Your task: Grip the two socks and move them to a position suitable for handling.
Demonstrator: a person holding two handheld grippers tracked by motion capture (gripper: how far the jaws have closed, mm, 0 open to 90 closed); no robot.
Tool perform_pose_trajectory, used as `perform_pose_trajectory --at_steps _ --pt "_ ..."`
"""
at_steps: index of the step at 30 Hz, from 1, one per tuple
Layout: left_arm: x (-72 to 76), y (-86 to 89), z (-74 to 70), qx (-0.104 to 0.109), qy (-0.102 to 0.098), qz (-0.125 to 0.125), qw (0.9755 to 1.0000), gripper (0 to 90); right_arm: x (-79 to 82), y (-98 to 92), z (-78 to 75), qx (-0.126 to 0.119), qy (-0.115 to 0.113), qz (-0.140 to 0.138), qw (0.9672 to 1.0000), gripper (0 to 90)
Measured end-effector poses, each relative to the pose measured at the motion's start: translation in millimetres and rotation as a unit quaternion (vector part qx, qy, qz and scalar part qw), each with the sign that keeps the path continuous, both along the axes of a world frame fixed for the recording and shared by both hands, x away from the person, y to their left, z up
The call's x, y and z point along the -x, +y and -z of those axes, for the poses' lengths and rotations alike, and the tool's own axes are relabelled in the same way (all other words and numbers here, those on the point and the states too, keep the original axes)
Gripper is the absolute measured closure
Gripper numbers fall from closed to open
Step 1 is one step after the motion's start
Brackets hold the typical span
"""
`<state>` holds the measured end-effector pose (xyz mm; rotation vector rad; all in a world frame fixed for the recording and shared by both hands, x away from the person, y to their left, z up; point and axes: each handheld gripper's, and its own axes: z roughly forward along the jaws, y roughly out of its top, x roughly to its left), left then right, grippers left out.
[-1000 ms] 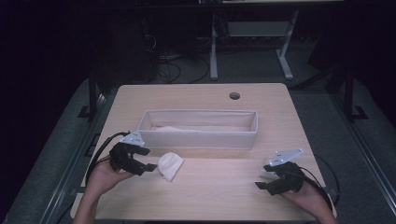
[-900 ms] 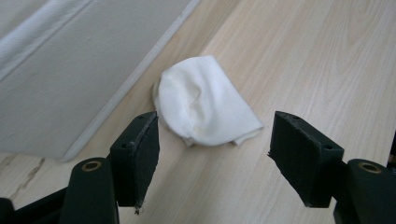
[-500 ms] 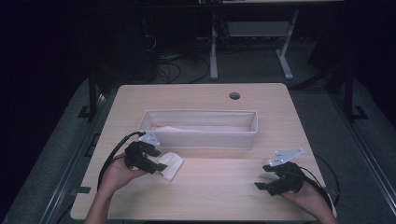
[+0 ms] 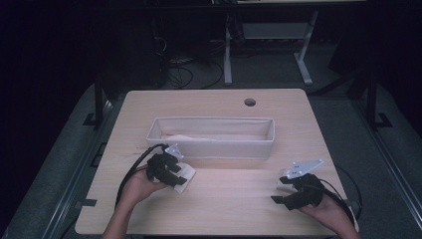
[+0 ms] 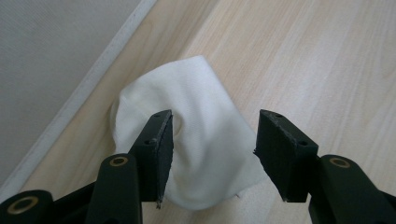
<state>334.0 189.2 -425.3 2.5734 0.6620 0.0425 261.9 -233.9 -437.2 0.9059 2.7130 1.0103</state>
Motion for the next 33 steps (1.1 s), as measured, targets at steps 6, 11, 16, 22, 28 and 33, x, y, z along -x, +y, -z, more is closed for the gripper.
perform_pose_trajectory --at_steps 6,11,16,22,28,33 --pt "-1.2 -7.4 9.2 -0.028 0.002 -0.003 0.9996 45.1 -0.8 2.8 0.0 -0.001 0.001 -0.005 1.0000 26.1" --pt "2.2 -12.8 12.7 -0.052 -0.020 0.003 0.9984 50.9 -2.3 2.9 -1.7 -0.003 -0.006 -0.007 1.0000 26.1" --pt "5.4 -16.9 11.9 -0.065 -0.029 0.014 0.9974 57.3 -1.2 3.7 -0.9 0.000 -0.002 -0.007 1.0000 26.1" --pt "6.9 -17.9 11.8 -0.061 -0.027 0.030 0.9973 69.4 0.0 6.6 -1.6 0.002 -0.003 -0.010 0.9999 26.1" --pt "5.6 -17.1 11.7 -0.058 -0.029 0.047 0.9968 80.5 -0.7 5.3 -0.6 0.003 -0.003 -0.011 0.9999 26.1" --pt "2.3 -15.4 11.7 -0.052 -0.022 0.054 0.9970 81.7 -1.2 5.3 0.8 0.003 0.000 -0.012 0.9999 26.1"
